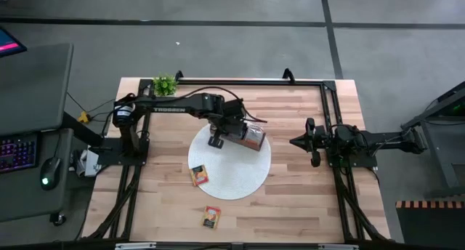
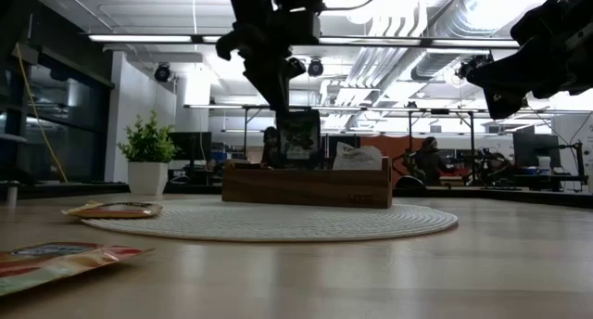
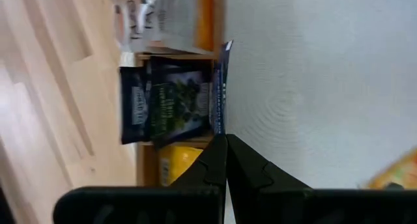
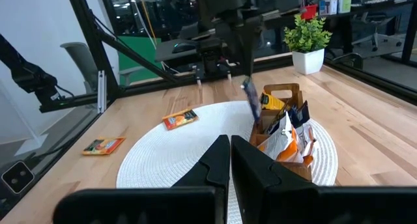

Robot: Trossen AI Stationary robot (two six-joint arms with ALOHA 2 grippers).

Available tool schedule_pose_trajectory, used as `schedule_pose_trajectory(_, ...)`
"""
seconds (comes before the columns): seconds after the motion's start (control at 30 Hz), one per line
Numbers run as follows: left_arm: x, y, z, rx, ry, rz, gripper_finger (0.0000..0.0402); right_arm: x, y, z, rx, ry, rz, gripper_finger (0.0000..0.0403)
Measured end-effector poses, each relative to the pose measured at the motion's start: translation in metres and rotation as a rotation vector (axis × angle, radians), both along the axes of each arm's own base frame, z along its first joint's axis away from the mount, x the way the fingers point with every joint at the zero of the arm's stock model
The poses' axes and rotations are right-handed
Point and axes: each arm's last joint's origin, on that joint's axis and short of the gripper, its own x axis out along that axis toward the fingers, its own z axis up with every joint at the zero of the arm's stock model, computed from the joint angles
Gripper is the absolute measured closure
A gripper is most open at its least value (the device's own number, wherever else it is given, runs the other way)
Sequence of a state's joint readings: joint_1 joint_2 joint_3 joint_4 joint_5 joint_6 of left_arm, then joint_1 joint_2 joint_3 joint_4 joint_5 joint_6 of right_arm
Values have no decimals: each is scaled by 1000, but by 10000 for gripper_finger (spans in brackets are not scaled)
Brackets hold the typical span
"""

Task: Pick & Place Tea
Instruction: Put the blue tea bag into the middle section of the wooden organizer

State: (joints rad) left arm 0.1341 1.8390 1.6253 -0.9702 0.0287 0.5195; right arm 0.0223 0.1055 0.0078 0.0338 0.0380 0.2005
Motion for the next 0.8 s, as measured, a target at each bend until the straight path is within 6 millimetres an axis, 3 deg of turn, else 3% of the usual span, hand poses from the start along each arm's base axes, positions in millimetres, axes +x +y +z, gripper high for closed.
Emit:
schedule_pose_trajectory(0.3,1,15,2,25,-38,38,401,0,0,0,0,0,0,391)
schedule_pose_trajectory(0.5,10,20,-20,3,18,39,401,0,0,0,0,-1,0,391)
schedule_pose_trajectory(0.8,13,22,-25,14,30,37,401,0,0,0,0,0,0,391)
